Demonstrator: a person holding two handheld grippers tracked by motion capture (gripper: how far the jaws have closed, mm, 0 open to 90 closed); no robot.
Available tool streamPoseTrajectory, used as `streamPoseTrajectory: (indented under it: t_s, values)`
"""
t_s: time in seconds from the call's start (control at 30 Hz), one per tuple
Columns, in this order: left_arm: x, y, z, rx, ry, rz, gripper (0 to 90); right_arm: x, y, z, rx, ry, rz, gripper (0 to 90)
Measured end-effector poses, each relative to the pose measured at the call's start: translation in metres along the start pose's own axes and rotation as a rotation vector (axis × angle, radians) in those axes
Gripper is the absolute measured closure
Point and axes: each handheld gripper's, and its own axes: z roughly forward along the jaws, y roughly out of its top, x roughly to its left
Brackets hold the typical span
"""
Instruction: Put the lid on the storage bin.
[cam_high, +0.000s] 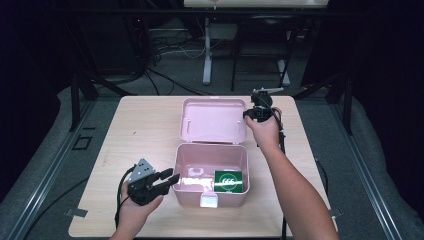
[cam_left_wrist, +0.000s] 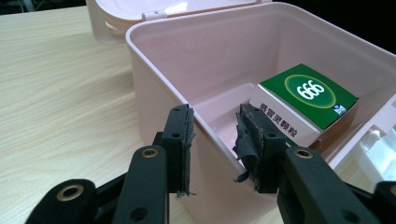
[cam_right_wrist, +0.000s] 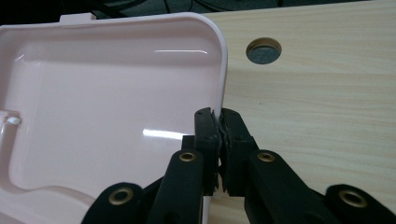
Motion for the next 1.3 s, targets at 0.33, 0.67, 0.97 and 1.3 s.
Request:
streamPoseTrajectory:
  t_s: [0.33,0.67,0.97,1.3]
  values:
    - [-0.001,-0.001,0.000,-0.008,-0.001,-0.004,65.0,0.005,-0.002,-0.019,-0.060,0.021,-0.033,87.4]
    - [-0.002,-0.002,-0.003,-0.009,0.004,-0.003,64.7,0.011,-0.007,-0.041,-0.122,0.060,-0.090,87.6]
    - [-0.003,-0.003,-0.003,-0.008,0.005,-0.006,64.7,0.015,-0.017,-0.060,-0.177,0.078,-0.145,87.8]
    - [-0.003,-0.003,-0.003,-0.011,0.007,-0.008,64.7,0.017,-0.029,-0.075,-0.228,0.099,-0.174,87.8]
